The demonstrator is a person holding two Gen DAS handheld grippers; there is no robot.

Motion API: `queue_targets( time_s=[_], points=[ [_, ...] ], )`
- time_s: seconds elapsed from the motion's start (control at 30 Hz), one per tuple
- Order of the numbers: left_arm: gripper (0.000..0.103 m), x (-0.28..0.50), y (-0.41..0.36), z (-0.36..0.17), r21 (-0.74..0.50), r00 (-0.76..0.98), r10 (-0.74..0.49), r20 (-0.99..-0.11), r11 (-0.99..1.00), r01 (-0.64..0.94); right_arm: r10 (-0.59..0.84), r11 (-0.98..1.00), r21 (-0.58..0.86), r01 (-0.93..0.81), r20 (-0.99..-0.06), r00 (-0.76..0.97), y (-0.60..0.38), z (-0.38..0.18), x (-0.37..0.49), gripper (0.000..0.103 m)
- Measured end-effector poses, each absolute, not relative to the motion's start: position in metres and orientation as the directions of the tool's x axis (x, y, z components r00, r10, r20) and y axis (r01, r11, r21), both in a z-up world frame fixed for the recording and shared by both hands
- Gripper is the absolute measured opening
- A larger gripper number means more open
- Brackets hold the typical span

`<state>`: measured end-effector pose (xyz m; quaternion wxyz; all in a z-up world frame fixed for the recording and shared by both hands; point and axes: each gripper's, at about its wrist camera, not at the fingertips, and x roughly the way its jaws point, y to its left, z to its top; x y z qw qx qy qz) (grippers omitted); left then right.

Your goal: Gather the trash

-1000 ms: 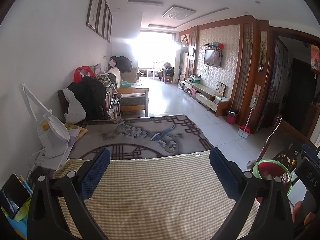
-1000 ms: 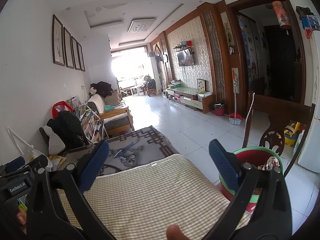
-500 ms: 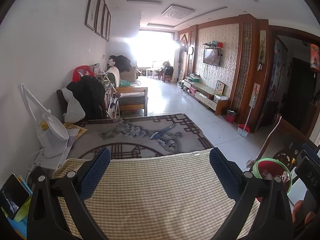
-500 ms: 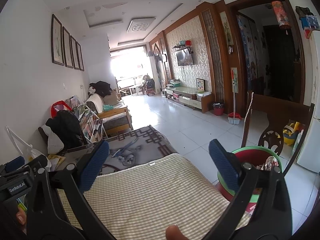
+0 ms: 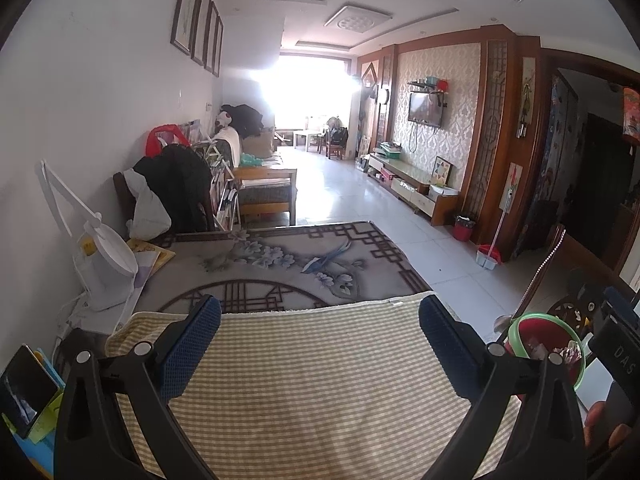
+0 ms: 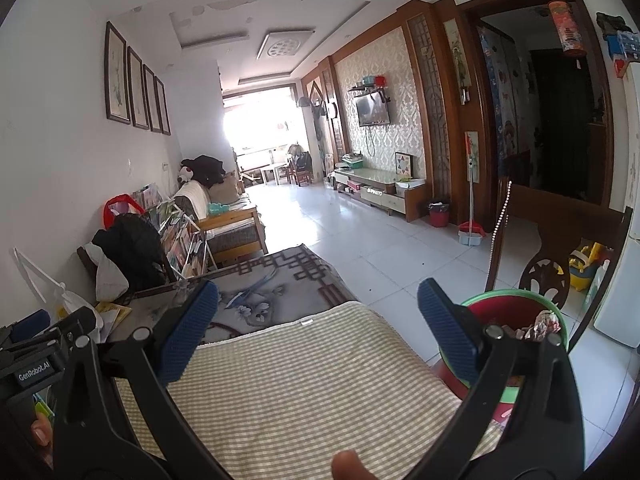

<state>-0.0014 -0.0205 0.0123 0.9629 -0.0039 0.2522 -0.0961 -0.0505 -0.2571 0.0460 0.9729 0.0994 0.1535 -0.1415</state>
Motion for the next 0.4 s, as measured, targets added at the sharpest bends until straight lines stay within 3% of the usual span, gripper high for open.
queue_targets(
  time_s=[0.13, 0.23, 0.4],
  points=[
    [0.095, 0.008, -0.012, 0.0, -0.087, 0.825, -0.209, -0.525, 0.978, 0.192, -0.231, 0.945, 0.14, 0.296, -0.356, 0.905, -0.253, 0.042, -0.04, 0.098],
    [0.095, 0.021, 0.0, -0.02, -0.079, 0.81, -0.162, -0.563, 0.987, 0.143, -0.173, 0.958, 0.132, 0.255, -0.443, 0.88, -0.248, 0.018, -0.015, 0.098],
    [0.095, 0.056, 0.047, -0.114, 0.079, 0.718, 0.044, -0.695, 0.997, 0.015, -0.124, 0.978, 0.056, 0.2, -0.615, 0.779, -0.239, -0.062, 0.044, 0.098]
  ],
)
